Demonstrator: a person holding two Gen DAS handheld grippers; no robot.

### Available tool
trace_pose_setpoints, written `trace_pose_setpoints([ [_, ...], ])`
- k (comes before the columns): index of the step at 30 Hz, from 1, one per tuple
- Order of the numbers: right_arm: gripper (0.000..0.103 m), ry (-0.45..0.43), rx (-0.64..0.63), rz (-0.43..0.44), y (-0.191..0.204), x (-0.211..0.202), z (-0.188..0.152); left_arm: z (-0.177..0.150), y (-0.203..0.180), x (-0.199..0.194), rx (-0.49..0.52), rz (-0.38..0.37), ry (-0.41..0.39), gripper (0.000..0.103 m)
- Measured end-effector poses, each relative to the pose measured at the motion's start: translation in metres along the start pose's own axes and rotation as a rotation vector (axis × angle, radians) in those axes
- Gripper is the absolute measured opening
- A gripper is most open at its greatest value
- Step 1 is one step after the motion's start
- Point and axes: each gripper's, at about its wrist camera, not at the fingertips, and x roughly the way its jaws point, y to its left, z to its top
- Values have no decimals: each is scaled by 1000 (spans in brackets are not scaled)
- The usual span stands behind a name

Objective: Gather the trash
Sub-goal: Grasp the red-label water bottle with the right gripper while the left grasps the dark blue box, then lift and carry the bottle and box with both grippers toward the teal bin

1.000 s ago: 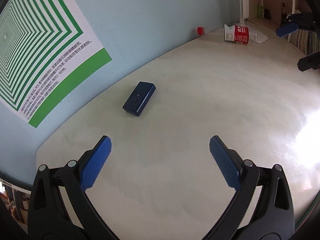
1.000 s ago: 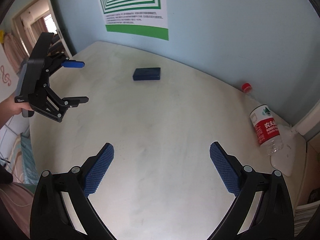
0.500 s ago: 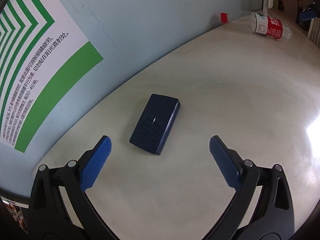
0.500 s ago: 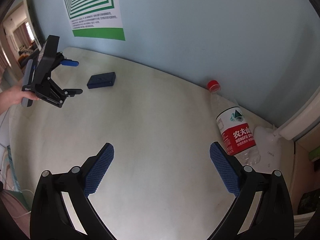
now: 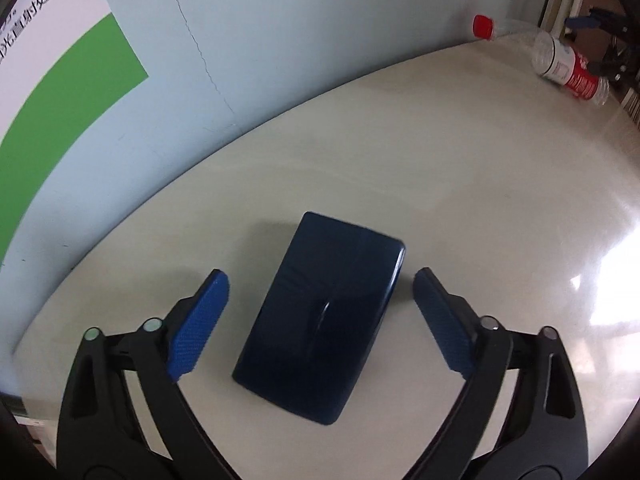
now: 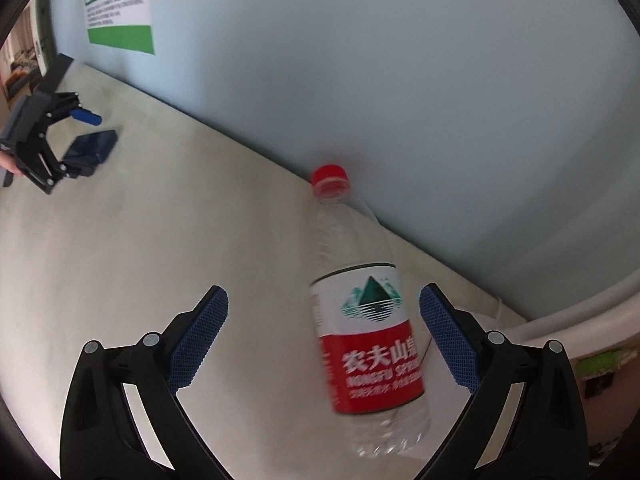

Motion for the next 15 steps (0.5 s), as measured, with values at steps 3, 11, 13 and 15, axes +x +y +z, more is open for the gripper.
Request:
trace_pose_setpoints([
  [3,96,40,1,-5,-9,22,-2,8,1,1,-50,-29,-21,63],
  [11,74,101,2,3,-16,61,-3,11,-17,-4,-20,15,-27,56],
  [13,72,100,5,13,-16,60,-3,10,-20,-9,-24,18,-32,56],
  [15,71,103,-1,18,-13,58,-4,9,-23,-15,-25,15,-34,55],
])
